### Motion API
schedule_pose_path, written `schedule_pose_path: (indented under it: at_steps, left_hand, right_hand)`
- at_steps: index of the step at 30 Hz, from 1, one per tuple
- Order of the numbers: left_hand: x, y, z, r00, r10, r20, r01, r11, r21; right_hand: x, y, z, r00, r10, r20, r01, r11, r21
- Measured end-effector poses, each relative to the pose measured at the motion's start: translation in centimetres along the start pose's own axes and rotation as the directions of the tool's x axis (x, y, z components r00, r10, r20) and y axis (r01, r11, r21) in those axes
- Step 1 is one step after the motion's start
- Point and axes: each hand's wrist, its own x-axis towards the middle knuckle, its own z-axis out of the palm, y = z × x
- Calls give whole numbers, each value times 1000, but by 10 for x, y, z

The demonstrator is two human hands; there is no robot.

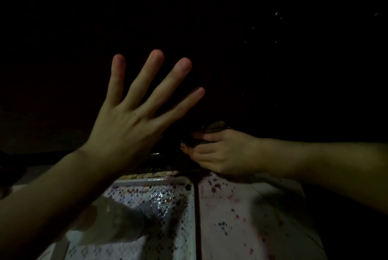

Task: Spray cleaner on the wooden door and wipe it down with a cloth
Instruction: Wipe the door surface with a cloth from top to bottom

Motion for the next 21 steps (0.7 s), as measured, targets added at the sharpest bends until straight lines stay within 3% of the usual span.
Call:
schedule_pose_path:
  at_steps: [1,2,5,10,14,17,21]
  left_hand:
    - [-2,1,2,999,-16,-30,16,1000,-12]
    - [-1,3,4,998,-26,-50,26,1000,-12]
    - [1,2,8,996,-22,-83,16,998,-68]
    - [-1,4,8,995,-45,-85,37,995,-89]
    - [-1,7,8,992,-65,-105,54,993,-103]
    - [0,8,5,992,-68,-109,57,993,-101]
    - [-1,1,-1,993,-29,-112,21,997,-67]
  right_hand:
    - [-12,0,-9,999,-16,49,20,997,-80]
    - [-27,5,-18,990,-77,114,107,952,-287]
    - [-58,1,-46,955,-27,297,229,706,-670]
    - [-84,-13,-64,943,86,320,191,649,-736]
    - [-69,-17,-69,987,-61,151,151,684,-714]
    - [-50,-18,-99,977,-211,38,178,700,-692]
    - [-41,-39,-138,948,-305,-92,145,670,-728]
